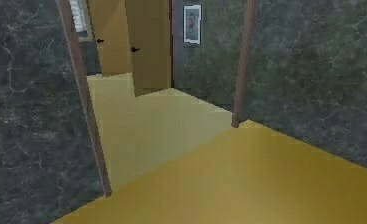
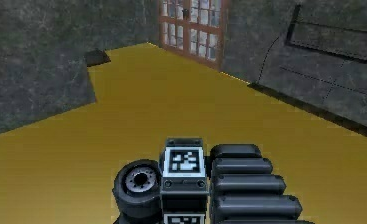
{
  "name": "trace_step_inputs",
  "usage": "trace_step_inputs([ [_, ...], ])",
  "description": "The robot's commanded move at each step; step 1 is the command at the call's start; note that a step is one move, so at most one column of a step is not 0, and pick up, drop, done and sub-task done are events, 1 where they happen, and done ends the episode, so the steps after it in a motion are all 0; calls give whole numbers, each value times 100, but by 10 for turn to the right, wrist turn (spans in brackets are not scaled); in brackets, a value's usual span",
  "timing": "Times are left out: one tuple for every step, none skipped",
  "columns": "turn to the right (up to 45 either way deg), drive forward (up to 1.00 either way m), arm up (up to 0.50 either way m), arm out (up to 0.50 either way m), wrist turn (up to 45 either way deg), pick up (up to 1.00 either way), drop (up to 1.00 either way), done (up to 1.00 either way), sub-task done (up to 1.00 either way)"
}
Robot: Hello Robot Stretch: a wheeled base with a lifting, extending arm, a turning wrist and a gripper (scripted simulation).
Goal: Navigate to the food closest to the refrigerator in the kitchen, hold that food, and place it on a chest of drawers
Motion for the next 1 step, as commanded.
trace_step_inputs([
  [0,100,0,0,0,0,0,0,0],
])
